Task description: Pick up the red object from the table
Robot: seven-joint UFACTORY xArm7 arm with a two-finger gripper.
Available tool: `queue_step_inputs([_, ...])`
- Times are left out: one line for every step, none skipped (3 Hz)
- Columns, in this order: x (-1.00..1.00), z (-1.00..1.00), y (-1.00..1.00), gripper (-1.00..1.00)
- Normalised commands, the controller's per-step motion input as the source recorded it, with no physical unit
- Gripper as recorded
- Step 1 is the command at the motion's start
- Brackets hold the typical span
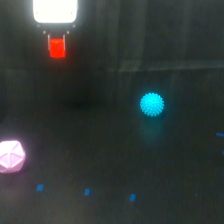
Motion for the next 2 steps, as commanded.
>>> queue_step_inputs([-0.12, 0.07, -0.3, -1.0])
queue_step_inputs([0.18, 0.61, 0.16, -1.0])
